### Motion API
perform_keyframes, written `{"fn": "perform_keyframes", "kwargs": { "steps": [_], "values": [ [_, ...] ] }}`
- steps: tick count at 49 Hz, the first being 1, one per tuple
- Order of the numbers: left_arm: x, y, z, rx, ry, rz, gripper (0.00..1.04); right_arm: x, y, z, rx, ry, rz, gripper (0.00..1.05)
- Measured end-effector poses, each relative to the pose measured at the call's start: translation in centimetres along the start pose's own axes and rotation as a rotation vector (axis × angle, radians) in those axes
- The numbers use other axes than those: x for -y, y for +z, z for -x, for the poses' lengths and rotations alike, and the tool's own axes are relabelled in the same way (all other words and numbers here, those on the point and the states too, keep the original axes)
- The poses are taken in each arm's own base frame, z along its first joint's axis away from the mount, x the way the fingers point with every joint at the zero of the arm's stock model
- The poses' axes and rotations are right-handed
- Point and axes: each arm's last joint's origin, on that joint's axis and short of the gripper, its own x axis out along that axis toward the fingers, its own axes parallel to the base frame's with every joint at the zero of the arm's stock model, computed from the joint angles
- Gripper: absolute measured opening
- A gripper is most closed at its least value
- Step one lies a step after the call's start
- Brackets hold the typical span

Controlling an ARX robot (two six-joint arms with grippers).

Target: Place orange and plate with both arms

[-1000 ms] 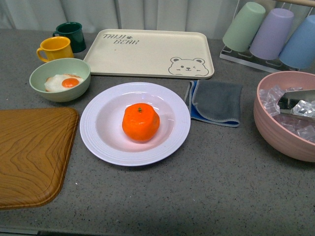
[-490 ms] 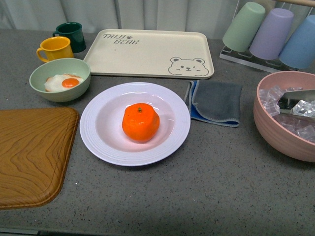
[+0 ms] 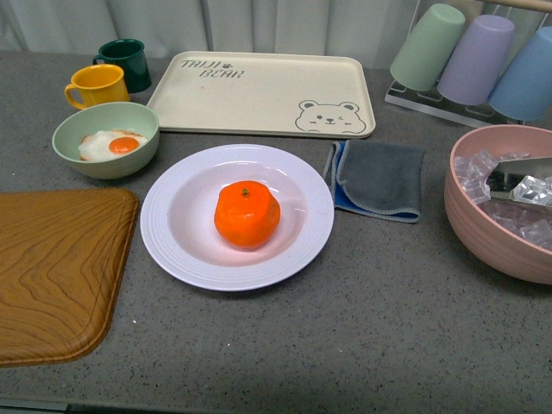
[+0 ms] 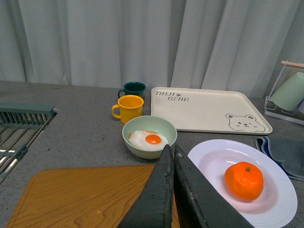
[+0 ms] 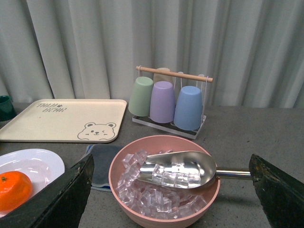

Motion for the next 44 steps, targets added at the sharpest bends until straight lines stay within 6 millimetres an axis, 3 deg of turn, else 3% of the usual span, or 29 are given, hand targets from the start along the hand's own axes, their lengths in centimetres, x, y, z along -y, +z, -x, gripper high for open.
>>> {"fn": "perform_keyframes", "kwargs": {
  "steps": [2,6,19,24,30,34,39,44],
  "values": [
    [0.0,0.0,0.0,-0.002,0.000,0.000,0.06,0.0,0.0,0.0,0.000,0.000,0.000,0.95],
    [0.0,0.0,0.0,-0.002,0.000,0.000,0.21,0.0,0.0,0.0,0.000,0.000,0.000,0.95],
    [0.0,0.0,0.0,0.000,0.000,0.000,0.83,0.0,0.0,0.0,0.000,0.000,0.000,0.95],
    [0.0,0.0,0.0,0.000,0.000,0.000,1.00,0.0,0.0,0.0,0.000,0.000,0.000,0.95],
    [0.0,0.0,0.0,0.000,0.000,-0.002,0.98,0.0,-0.1,0.0,-0.019,-0.020,0.008,0.95],
    [0.0,0.0,0.0,0.000,0.000,-0.002,0.98,-0.2,0.0,-0.4,-0.155,-0.113,0.059,0.95],
    [0.0,0.0,0.0,0.000,0.000,-0.002,0.98,-1.1,0.4,-1.9,-0.212,-0.060,0.078,0.95],
    [0.0,0.0,0.0,0.000,0.000,-0.002,0.98,-2.9,1.7,-4.9,-0.233,0.077,0.029,0.95]
  ]
}}
